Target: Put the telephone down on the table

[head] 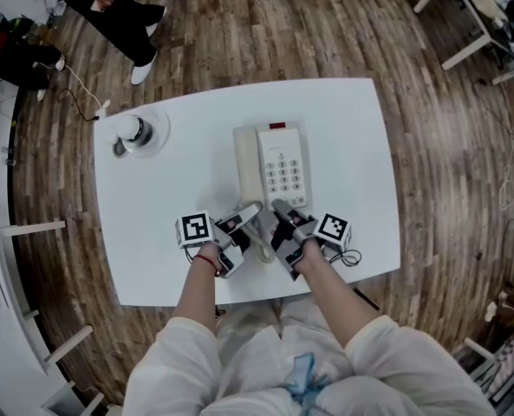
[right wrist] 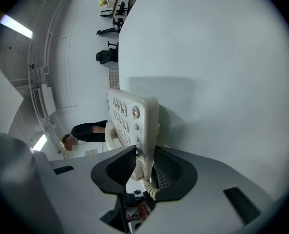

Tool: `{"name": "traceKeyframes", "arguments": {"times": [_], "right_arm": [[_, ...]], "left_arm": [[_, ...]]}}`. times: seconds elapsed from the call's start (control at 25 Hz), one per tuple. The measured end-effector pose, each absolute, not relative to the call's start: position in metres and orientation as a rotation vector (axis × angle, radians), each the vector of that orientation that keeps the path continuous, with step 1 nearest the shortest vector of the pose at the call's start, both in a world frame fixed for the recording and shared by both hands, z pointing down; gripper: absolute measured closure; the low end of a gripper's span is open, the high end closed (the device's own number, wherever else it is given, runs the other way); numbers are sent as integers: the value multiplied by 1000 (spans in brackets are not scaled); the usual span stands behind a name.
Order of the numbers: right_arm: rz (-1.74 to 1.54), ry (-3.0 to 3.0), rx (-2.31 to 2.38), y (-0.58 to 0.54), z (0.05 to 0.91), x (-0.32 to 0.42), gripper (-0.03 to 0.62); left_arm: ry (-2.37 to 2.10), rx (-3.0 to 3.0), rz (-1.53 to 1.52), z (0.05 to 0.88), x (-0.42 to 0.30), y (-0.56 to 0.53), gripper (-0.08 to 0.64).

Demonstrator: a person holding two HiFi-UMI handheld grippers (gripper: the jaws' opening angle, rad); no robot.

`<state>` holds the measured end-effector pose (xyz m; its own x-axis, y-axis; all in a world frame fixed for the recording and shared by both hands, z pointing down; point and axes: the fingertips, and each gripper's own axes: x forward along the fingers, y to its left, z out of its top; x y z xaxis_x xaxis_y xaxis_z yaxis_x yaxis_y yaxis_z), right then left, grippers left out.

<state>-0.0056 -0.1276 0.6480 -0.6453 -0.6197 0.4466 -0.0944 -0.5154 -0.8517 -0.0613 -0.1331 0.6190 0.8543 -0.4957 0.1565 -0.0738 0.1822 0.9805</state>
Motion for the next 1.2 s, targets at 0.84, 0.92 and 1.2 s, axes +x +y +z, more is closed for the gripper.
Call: {"name": "traceKeyframes", "arguments": {"times": [0.84,0.92,1.2], "right_arm": [[-2211,1312,-1103,-134,656,-7,460],[-2210,1333,-1106,-135,656,-7,460],[-2200,1389,-1115,-140,657,-6,459]], "left_arm": [[-567,1425,-348,545,-56,-70,319],[-581,1416,-350,543,-54,-67,410],[-558,1416,-346,532,-51,-56,555]]}}
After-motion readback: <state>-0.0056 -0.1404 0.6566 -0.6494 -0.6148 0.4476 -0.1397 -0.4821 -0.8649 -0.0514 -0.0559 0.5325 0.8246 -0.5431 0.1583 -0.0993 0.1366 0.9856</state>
